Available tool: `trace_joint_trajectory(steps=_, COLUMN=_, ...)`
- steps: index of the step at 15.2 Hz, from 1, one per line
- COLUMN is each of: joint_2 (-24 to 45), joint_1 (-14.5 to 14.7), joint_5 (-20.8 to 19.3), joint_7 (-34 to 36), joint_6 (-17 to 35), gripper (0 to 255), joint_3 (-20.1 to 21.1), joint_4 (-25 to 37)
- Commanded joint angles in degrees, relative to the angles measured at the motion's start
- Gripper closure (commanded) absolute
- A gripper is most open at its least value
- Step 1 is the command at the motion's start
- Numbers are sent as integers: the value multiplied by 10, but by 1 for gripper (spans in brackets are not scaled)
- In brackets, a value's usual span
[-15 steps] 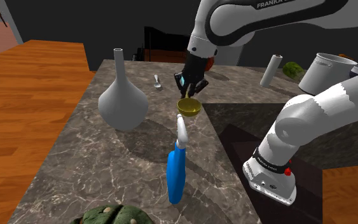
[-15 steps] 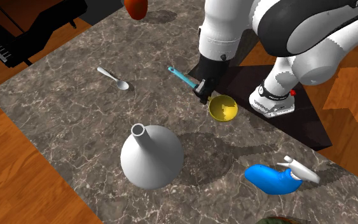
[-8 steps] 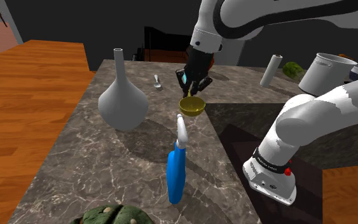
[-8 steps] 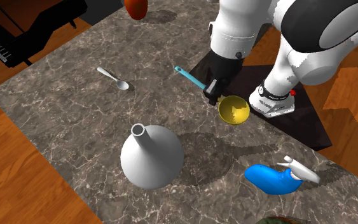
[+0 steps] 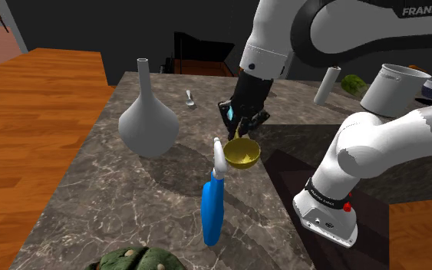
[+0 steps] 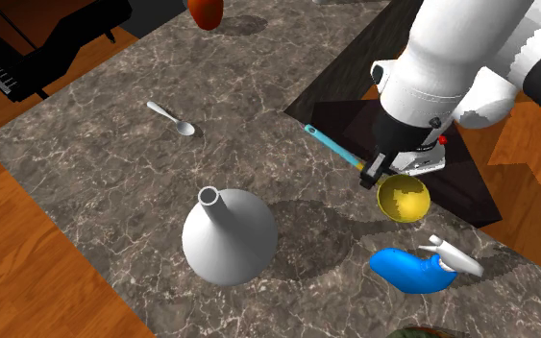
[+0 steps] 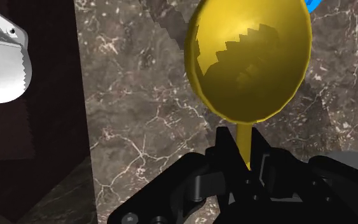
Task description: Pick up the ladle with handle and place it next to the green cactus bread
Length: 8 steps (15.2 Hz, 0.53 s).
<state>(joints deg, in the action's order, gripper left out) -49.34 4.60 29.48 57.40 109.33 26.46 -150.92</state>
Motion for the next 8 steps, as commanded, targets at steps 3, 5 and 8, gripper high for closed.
trace_joint_trajectory(steps=3, joint_2=-37, joint_1=38, joint_5=35, joint_7=59, joint_6=-16, gripper=255, joint_3=42, joint_4=-4)
trace_joint_trajectory(steps=5, joint_2=-50, joint_1=55, joint_5=52, joint_7=88, joint_6=-22, gripper=255, joint_3=64, joint_4=-2)
trace_joint_trajectory(steps=8, joint_2=-63, joint_1=78, joint_5=77, joint_7=133, joint_6=-29, gripper=255, joint_3=99, joint_4=7)
